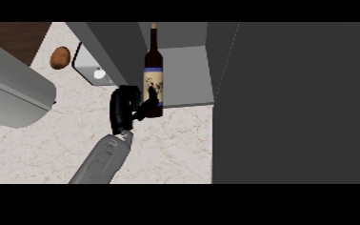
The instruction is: Pick up the wine, place it into the cabinet and close the cabinet
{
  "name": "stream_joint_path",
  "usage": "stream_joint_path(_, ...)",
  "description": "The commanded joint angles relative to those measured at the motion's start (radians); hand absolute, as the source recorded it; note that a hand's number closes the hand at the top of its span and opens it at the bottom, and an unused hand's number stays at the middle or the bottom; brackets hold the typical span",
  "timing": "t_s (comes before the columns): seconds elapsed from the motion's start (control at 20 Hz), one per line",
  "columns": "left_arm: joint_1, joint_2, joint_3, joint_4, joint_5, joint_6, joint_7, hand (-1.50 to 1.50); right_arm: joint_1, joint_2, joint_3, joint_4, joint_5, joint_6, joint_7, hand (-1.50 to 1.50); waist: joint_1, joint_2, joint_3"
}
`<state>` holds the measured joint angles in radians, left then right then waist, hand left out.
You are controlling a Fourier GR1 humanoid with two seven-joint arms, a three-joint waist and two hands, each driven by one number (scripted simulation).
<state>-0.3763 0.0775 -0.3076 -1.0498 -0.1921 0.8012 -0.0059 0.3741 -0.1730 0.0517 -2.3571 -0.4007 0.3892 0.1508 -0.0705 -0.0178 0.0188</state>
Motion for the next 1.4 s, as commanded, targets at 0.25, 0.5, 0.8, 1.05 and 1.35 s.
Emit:
stream_joint_path(0.25, -0.189, -0.073, 0.039, 0.179, 0.051, -0.063, 0.049, 1.50, 0.010, -0.019, 0.000, -0.068, -0.064, 0.005, 0.033, -1.50, -0.055, 0.044, -0.022)
stream_joint_path(0.5, -0.233, -0.051, 0.098, 0.167, 0.090, -0.037, 0.048, 1.50, 0.034, -0.010, 0.009, -0.042, -0.058, 0.031, -0.006, -1.50, -0.059, 0.042, -0.021)
stream_joint_path(0.8, -0.238, -0.001, 0.004, 0.215, -0.036, 0.006, 0.019, 1.50, 0.029, -0.018, 0.036, -0.035, -0.050, 0.042, 0.005, -1.50, -0.068, 0.045, -0.019)
stream_joint_path(1.05, -0.265, -0.003, -0.054, 0.236, -0.114, 0.037, 0.056, 1.50, 0.007, -0.014, 0.034, -0.026, -0.056, 0.039, -0.004, -1.50, -0.077, 0.046, -0.018)
stream_joint_path(1.35, -0.297, -0.041, -0.084, 0.231, -0.155, 0.048, 0.139, 1.50, 0.023, -0.028, 0.005, -0.024, -0.088, 0.052, -0.013, -1.50, -0.071, 0.037, -0.017)
